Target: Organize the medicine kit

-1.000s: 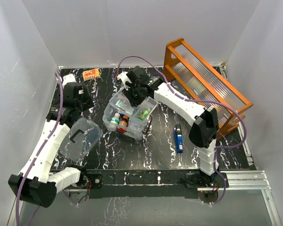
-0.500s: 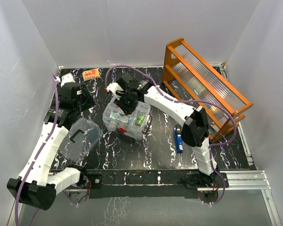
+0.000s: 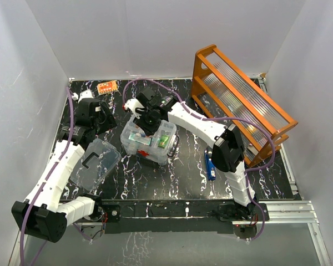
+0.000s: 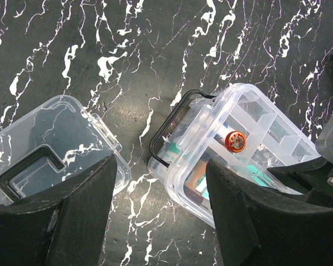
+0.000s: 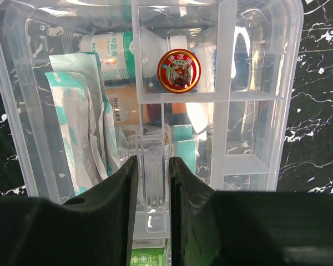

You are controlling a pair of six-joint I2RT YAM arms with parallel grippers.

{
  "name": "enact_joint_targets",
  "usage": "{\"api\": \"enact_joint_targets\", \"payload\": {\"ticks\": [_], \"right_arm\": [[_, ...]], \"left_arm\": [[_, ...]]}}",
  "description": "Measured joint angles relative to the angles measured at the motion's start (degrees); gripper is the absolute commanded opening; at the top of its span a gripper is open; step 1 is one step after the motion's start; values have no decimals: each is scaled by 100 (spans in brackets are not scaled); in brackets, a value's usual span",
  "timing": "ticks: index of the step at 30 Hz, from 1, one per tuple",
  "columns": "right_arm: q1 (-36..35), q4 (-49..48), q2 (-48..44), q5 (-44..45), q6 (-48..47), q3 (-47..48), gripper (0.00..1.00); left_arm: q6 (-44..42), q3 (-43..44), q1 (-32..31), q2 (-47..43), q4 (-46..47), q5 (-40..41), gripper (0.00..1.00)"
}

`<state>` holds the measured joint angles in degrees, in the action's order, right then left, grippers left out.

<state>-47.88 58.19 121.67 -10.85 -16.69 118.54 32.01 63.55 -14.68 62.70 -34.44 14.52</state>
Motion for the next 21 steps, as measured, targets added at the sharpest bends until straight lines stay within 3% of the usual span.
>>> {"api": "enact_joint_targets", "payload": {"ticks": [14,18,21], "right_arm": [[0,-629,-133,44,2,-662,1],[-2,-844,-251,61,4,-876,8],[-2,-876,-267,94,17,-901,20]], "left_arm": [[17,-149,4,90,153,-195,64],[20,-181,28,184,179,-356,64],[20,-186,33,251,190,-457,64]]}}
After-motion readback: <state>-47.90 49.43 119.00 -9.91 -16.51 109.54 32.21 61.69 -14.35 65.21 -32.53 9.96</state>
